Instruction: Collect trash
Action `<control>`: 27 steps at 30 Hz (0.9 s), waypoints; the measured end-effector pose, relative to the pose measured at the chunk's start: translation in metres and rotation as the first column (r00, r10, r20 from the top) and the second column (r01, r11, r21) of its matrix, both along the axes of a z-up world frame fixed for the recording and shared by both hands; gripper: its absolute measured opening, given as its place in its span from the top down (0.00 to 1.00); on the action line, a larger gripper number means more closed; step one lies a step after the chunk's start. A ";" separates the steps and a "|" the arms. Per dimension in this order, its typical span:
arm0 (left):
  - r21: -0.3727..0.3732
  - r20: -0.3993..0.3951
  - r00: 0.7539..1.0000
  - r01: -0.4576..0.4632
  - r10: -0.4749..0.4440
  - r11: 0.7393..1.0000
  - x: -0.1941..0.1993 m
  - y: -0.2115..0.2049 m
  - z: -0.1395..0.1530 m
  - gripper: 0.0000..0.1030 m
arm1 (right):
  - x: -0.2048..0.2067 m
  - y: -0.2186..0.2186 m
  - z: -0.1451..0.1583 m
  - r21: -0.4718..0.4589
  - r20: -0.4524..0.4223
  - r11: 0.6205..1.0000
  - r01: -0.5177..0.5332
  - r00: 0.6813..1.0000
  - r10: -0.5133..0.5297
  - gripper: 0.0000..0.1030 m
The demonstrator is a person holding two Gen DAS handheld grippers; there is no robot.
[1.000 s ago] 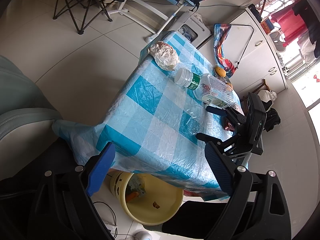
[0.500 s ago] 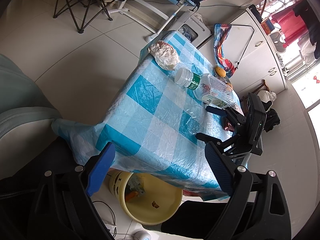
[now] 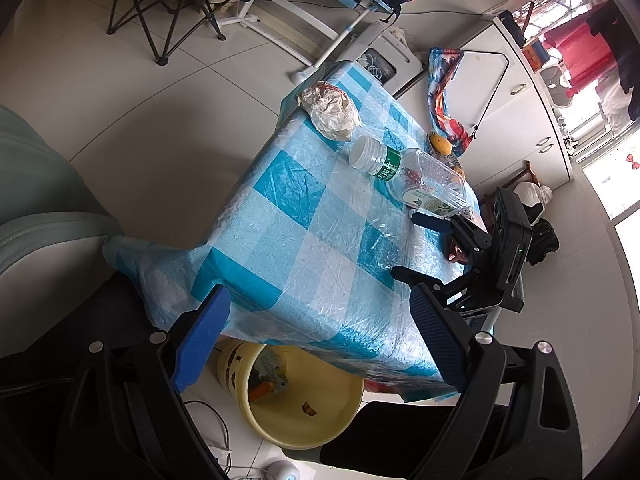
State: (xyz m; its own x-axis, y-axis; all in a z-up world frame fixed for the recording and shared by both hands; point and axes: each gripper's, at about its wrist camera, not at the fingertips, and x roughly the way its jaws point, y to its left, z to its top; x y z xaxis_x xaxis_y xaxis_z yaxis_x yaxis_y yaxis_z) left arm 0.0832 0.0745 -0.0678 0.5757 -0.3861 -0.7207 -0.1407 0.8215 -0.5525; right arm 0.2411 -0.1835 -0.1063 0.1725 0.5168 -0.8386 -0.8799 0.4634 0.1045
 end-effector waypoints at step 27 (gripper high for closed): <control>0.002 0.000 1.000 0.000 0.000 1.000 0.000 0.000 -0.001 0.15 | 0.000 0.000 0.000 -0.001 0.001 1.000 0.000 1.000 0.000 0.06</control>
State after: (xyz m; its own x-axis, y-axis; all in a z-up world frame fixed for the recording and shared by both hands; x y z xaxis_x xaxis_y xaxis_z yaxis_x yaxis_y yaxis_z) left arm 0.0830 0.0741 -0.0685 0.5760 -0.3846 -0.7214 -0.1411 0.8224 -0.5511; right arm 0.2413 -0.1836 -0.1065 0.1737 0.5162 -0.8387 -0.8800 0.4636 0.1032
